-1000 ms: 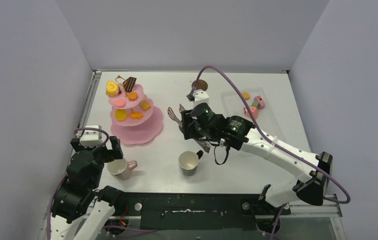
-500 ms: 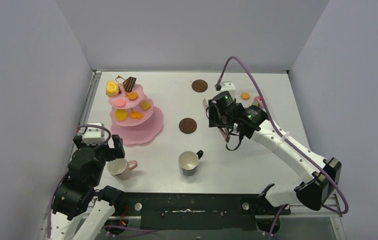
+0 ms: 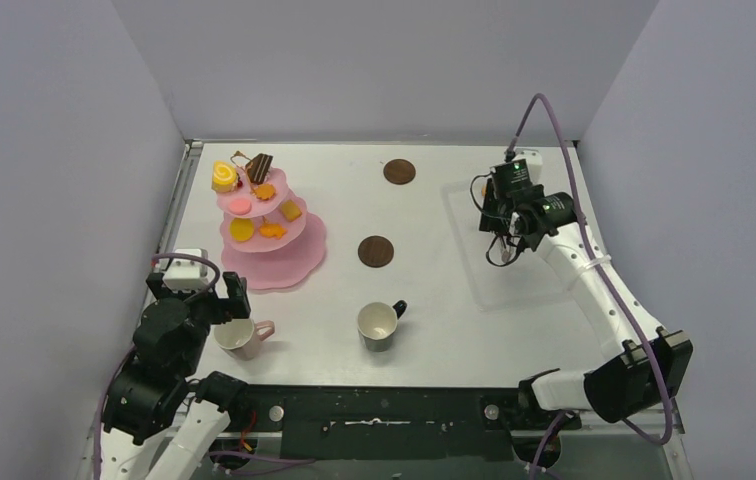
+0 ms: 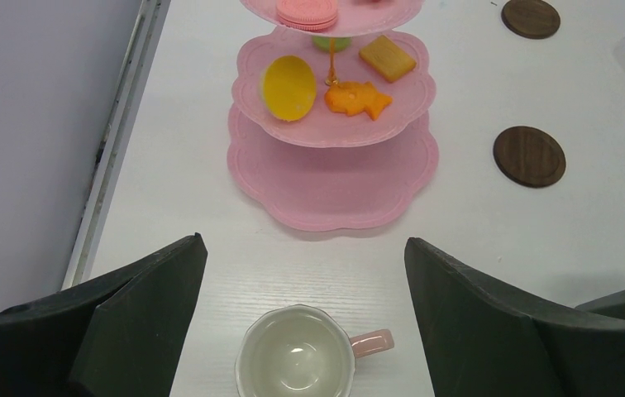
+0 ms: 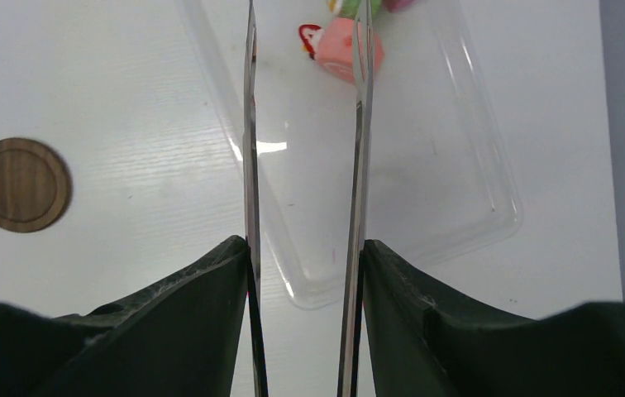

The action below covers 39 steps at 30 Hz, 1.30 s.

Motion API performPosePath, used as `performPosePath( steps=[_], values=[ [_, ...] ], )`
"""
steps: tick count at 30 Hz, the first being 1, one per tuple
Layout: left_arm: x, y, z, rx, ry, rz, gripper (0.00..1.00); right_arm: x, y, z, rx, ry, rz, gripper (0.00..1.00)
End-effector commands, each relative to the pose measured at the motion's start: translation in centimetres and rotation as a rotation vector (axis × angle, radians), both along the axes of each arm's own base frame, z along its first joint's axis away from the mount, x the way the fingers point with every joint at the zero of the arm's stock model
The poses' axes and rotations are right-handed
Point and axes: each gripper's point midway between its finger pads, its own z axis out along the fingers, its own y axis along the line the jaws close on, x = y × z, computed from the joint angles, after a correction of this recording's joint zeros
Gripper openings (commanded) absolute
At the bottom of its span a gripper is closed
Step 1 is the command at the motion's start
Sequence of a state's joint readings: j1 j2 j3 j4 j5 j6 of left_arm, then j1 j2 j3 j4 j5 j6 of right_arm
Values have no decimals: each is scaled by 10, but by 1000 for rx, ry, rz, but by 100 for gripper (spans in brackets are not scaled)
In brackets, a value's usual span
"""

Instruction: Serve the afternoon tea

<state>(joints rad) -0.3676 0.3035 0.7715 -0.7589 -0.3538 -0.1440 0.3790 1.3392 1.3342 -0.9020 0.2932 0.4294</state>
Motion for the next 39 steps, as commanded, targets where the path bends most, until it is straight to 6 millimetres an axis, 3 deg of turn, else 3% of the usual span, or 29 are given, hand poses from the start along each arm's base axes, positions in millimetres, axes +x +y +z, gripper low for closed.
performPosePath(
  steps=[1,6,17,25,39],
  values=[
    [2,-5,14,-16,-55,-28,89,10,-35,-10,-47,12,-83,50],
    [3,-6,15,-16,-62,-33,89,22,-43,-32,-27,40,-92,51],
    [5,-5,13,-6,-50,-27,89,40,-65,-55,-76,75,-146,52],
    [1,1,15,-8,-65,0,89,51,-46,-85,13,130,-95,53],
    [5,1,15,0,-62,6,89,41,-54,-102,-30,192,-106,51]
  ],
)
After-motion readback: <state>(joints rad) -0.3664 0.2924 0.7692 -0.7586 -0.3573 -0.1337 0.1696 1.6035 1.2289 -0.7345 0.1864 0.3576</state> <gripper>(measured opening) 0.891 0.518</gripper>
